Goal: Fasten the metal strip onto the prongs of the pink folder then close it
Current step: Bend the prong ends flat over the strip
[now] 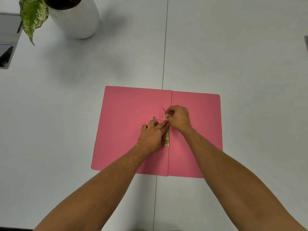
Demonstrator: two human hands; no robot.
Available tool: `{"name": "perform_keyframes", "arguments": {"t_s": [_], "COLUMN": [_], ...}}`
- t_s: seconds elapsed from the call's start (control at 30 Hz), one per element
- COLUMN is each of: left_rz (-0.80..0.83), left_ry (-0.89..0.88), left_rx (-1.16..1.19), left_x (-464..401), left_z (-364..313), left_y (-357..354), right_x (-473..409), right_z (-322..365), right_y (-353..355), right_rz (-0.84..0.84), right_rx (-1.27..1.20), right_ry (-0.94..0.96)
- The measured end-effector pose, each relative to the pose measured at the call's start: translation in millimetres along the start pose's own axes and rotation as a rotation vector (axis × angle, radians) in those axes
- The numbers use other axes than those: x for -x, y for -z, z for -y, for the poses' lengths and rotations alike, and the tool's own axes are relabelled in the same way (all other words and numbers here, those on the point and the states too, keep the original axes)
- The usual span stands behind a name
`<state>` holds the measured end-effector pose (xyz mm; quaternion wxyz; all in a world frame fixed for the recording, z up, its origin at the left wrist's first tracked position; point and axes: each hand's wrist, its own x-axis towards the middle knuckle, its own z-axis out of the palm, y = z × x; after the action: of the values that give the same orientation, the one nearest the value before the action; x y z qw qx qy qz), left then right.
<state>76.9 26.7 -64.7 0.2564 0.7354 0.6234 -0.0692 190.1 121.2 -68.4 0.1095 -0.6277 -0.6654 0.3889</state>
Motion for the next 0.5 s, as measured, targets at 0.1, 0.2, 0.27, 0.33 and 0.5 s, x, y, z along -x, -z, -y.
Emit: {"name": "perform_keyframes", "arguments": {"t_s": [0.1,0.2,0.27,0.33,0.5], "left_rz": [-0.002,-0.001,0.001,0.0,0.007], "left_ry": [0.008,0.009,0.005,0.0,-0.002], "left_rx": [0.021,0.016,0.006,0.002,0.005], "left_x": [0,-1,0,0,-1], "left_z": [0,0,1,0,0], "left_y": [0,0,1,1,1], "right_x": [2,3,2,-1,-8], "right_z": [-3,-8,-6,-4,-3], "right_y": [1,0,1,3,7], "right_rz": [-0.048,-0.08,-0.076,-0.058,-0.033], "right_rx": [-0.063,-0.109,-0.113,-0.114,-0.187], "right_ry": [-0.052,-0.106,-0.121,-0.136,-0.241]}}
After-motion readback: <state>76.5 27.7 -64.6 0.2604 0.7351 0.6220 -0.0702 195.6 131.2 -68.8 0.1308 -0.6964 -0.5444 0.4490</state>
